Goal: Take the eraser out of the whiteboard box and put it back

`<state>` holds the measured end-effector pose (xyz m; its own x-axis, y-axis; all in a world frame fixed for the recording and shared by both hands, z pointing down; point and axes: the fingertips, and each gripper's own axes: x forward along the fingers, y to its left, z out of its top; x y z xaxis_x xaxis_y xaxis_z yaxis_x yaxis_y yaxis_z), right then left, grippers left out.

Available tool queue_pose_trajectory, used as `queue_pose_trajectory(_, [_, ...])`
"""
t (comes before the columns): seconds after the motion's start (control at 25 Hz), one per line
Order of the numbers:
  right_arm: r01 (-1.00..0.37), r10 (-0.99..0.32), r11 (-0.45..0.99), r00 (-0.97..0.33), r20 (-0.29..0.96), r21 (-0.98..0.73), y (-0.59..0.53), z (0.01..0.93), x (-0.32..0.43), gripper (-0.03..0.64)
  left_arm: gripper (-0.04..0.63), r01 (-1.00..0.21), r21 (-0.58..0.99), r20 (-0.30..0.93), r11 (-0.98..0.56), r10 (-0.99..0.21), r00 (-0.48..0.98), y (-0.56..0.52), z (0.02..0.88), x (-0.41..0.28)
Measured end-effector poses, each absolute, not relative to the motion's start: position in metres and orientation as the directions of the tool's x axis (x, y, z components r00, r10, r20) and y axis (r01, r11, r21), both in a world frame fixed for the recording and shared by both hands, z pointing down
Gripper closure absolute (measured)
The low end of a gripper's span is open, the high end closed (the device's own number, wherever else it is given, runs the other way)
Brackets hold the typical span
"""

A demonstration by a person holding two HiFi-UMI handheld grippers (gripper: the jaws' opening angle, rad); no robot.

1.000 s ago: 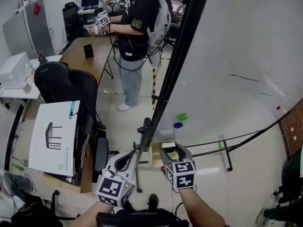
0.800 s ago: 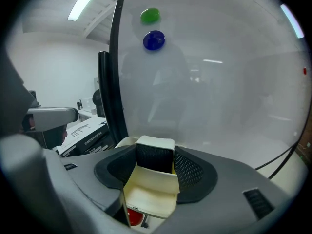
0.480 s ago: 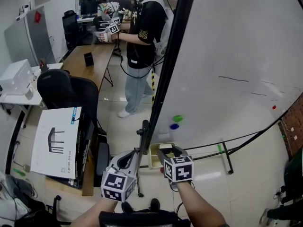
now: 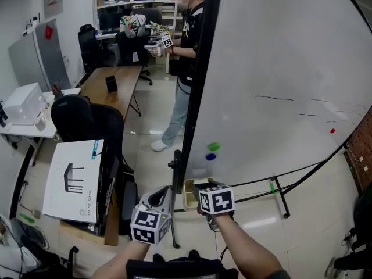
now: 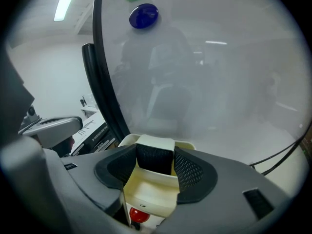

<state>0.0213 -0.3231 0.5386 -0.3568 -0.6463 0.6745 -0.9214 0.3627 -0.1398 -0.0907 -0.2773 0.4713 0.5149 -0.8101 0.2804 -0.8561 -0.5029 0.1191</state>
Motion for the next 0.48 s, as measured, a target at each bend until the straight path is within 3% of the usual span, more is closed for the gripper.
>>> queue_pose_trajectory(0.48, [-0.926,-0.544,0.334,-0.342,0.766,-0.176,-0.321,0.549,0.018,0.35,0.58,-0.852,0.147,0.279,-0.503,-0.805,0.524,-0.263,0.471,-0.08])
